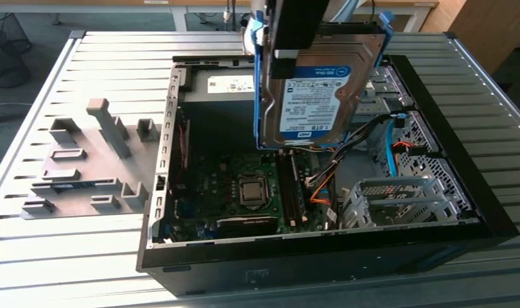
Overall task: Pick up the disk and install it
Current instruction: 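Insert the disk into the insertion slot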
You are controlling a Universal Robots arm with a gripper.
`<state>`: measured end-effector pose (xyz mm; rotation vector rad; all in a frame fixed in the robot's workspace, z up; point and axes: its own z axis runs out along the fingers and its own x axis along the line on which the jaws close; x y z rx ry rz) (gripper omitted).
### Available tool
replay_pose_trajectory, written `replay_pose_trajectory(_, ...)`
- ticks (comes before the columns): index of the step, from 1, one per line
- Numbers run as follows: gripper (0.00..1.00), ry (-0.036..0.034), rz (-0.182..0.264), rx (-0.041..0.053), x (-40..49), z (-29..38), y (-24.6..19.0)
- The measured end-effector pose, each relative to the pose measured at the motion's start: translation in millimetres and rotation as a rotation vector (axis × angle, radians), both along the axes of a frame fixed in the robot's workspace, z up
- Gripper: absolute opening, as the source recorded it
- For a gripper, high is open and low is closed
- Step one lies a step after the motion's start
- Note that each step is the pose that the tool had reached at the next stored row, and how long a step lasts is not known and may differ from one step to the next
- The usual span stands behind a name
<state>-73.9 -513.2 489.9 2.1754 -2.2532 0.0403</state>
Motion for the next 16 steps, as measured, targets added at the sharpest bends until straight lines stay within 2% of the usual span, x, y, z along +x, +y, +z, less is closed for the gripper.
replay_pose_trajectory(6, 0.36, 0.0000, 0.000, 0.0000, 14.7, -1.0, -1.0)
replay_pose_trajectory(16, 0.36, 0.0001, 0.000, 0.0000, 15.8, -1.0, -1.3)
